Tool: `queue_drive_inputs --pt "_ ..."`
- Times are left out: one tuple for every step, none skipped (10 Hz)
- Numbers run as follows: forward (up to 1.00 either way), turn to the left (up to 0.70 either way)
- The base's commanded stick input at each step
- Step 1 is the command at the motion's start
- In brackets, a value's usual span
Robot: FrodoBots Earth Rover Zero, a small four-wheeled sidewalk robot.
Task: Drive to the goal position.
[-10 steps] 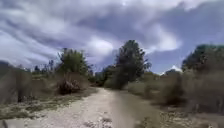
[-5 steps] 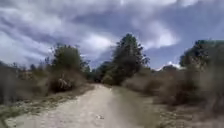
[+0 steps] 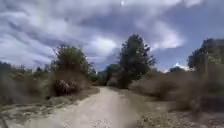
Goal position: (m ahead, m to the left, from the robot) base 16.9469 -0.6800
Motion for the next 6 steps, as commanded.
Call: queue_drive_inputs --pt "0.85 0.00" --pt "0.85 0.00" --pt "0.85 0.00" --pt "0.85 0.00" --pt "0.85 0.00" --pt "0.85 0.00"
